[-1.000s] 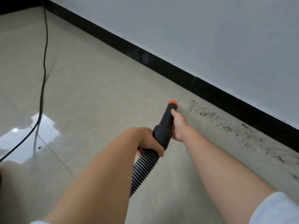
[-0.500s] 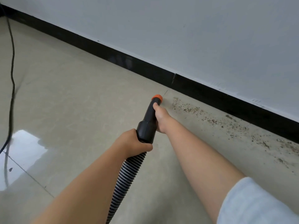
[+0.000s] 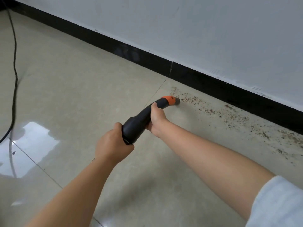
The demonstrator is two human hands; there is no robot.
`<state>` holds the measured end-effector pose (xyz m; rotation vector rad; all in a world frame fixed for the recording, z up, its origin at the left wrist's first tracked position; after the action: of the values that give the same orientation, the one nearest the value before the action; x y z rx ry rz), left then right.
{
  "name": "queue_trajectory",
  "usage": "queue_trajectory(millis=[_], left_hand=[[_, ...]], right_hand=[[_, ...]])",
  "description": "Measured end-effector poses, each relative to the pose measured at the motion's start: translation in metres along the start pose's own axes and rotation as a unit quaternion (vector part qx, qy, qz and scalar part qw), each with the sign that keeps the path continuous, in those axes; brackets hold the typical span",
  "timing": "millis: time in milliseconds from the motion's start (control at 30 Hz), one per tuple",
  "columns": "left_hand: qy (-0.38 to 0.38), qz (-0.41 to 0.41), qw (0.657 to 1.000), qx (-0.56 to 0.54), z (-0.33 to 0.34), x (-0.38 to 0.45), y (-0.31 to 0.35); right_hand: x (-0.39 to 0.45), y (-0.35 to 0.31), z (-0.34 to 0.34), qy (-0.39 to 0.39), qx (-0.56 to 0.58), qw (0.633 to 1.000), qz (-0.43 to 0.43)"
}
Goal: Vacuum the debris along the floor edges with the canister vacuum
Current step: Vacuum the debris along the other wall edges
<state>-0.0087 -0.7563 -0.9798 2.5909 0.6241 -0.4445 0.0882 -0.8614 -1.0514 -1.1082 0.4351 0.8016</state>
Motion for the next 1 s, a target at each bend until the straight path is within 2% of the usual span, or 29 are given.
queue_trajectory(millis=[100, 233, 467, 700, 1000], left_hand=[[-0.005, 0.011, 1.000, 0.005, 0.008, -0.012, 0.018], [-0.021, 0.047, 0.998, -0.019, 0.022, -0.031, 0.044], [-0.130, 0.045, 0.981, -0.136, 0.032, -0.022, 0.057], [-0.120, 0.024, 0.982, -0.142, 0.036, -0.010, 0.059], [-0.115, -0.005, 0.979, -0.169, 0.041, 0.012, 0.067]], right_hand=[[-0.004, 0.002, -0.013, -0.011, 0.022, 1.000, -0.003], [-0.014, -0.005, -0.030, -0.014, -0.018, 0.999, -0.028], [-0.034, -0.017, -0.035, -0.053, -0.045, 0.997, -0.037], [-0.029, -0.029, -0.028, -0.096, -0.046, 0.994, -0.014], [-0.008, -0.048, -0.036, -0.057, -0.080, 0.995, -0.027]])
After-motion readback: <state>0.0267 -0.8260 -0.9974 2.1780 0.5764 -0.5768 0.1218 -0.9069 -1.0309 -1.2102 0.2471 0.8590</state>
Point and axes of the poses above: each hand's wrist, its own x-axis towards the middle knuckle, its own z-axis out of the palm, y = z × x, the point moved 9 cm from there along x, towards the middle knuckle, and after that the axes turned 10 degrees about -y, right-handed, at the moved point
